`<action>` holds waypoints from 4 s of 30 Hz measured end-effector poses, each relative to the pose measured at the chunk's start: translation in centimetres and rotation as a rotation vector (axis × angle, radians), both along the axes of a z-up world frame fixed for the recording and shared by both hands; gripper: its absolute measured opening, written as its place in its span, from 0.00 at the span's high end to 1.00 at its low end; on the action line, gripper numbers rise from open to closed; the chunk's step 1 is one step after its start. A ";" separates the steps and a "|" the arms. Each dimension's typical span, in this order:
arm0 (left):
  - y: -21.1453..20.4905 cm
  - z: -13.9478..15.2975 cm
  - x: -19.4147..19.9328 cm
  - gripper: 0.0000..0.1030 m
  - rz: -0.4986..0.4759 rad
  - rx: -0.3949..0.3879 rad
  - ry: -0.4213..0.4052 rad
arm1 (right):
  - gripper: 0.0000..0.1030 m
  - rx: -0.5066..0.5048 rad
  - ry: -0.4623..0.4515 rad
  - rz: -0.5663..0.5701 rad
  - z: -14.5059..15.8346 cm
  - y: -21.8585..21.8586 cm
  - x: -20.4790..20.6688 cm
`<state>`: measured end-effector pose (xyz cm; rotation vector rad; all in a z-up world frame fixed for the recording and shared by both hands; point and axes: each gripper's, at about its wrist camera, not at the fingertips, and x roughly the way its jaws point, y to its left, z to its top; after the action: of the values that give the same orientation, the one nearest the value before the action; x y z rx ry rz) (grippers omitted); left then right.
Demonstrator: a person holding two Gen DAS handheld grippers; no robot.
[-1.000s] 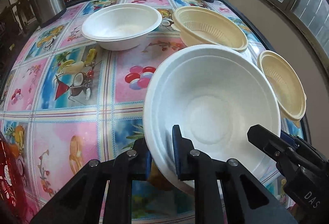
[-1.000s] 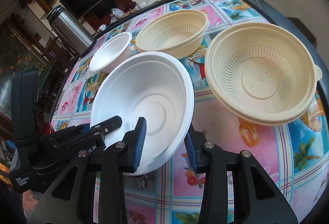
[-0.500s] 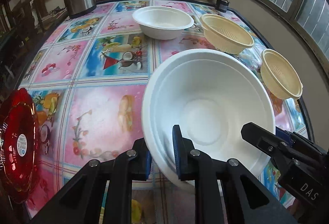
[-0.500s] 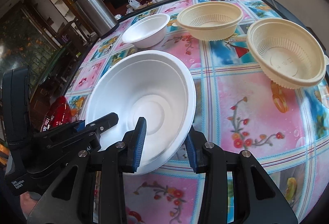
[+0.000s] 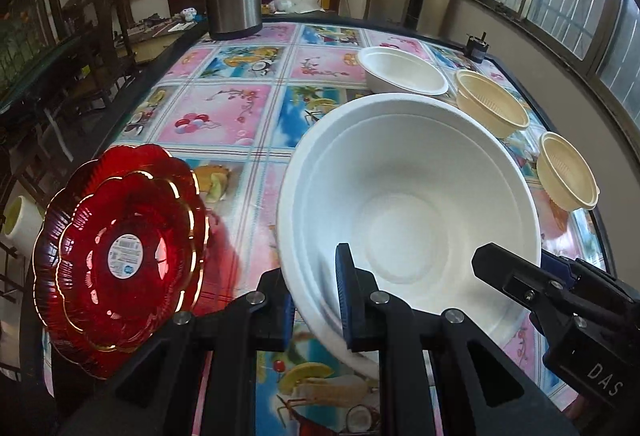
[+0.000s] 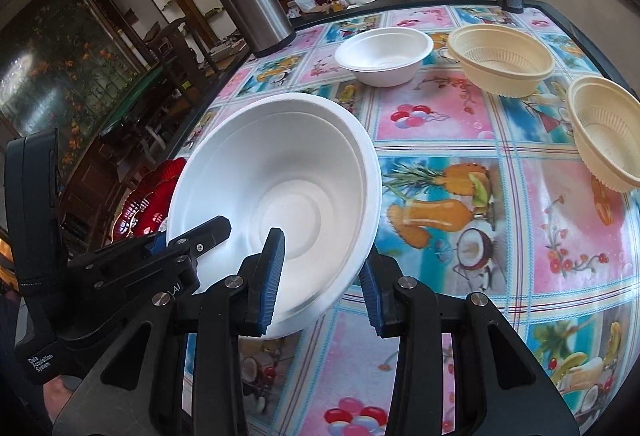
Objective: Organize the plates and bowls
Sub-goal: 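Lift the white bowl with the left tool and lower it onto the red plates, then open the left tool and withdraw it from the white bowl, then move the left tool to the second white bowl and grasp its rim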
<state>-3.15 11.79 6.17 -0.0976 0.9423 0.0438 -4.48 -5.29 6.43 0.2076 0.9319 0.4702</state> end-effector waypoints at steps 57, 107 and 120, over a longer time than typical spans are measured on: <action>18.4 -3.7 -2.6 0.61 0.292 -0.030 0.096 | 0.58 -0.100 0.077 0.286 -2.9 22.6 2.1; -1.7 -0.1 -2.1 0.30 -0.016 0.065 -0.080 | 0.45 0.006 0.048 -0.122 -1.9 -2.0 -0.5; -7.1 -2.4 -0.1 0.30 -0.097 0.060 -0.018 | 0.45 0.039 0.086 -0.237 -3.6 -8.7 0.1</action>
<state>-3.26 4.70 3.80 0.0037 0.9261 -0.0182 -4.38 -13.99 2.84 0.3718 0.9687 0.2626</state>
